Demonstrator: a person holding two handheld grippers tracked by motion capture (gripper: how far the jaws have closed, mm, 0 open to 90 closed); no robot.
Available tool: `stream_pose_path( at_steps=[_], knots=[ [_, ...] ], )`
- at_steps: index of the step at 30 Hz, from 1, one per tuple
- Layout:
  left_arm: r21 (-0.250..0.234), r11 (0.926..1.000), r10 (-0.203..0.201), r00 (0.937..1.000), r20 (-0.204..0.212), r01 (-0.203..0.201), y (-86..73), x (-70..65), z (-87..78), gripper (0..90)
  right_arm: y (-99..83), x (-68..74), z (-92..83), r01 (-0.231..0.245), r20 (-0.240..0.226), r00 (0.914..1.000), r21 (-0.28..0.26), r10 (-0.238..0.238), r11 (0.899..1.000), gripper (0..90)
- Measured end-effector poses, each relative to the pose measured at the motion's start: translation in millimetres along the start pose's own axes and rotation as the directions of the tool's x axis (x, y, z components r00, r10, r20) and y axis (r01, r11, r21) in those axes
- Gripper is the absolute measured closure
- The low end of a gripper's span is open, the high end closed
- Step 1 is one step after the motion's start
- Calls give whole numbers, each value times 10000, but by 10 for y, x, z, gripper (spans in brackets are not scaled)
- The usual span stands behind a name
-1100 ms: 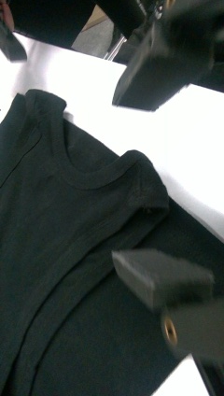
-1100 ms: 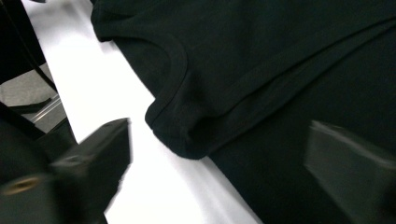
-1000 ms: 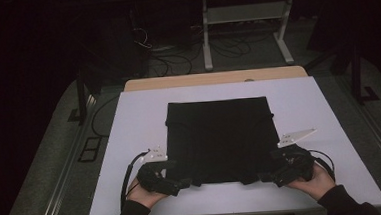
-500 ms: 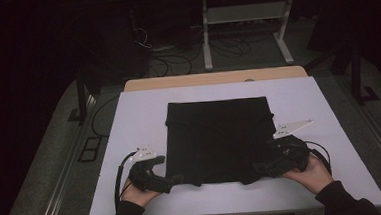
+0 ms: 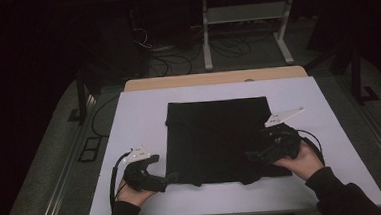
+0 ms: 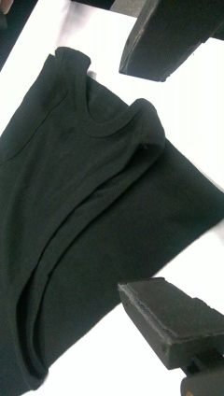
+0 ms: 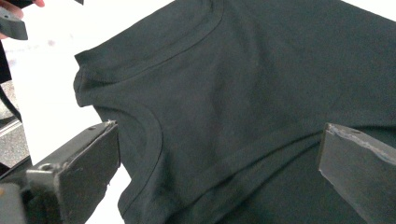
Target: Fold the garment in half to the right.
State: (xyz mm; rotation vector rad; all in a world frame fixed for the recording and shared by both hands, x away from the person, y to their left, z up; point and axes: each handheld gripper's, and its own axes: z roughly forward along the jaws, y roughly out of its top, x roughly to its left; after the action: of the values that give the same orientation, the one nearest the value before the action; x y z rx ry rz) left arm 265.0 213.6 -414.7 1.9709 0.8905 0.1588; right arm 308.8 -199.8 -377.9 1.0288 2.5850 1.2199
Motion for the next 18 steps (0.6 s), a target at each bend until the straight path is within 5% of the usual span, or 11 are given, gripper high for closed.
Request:
stream_pose_path(
  at_steps=[18],
  knots=[
    [-421,9991,6,9992,-408,-23,-60,69,-87,0,368,-53,170,449,99,9989,-20,-449,9990,0]
  ],
)
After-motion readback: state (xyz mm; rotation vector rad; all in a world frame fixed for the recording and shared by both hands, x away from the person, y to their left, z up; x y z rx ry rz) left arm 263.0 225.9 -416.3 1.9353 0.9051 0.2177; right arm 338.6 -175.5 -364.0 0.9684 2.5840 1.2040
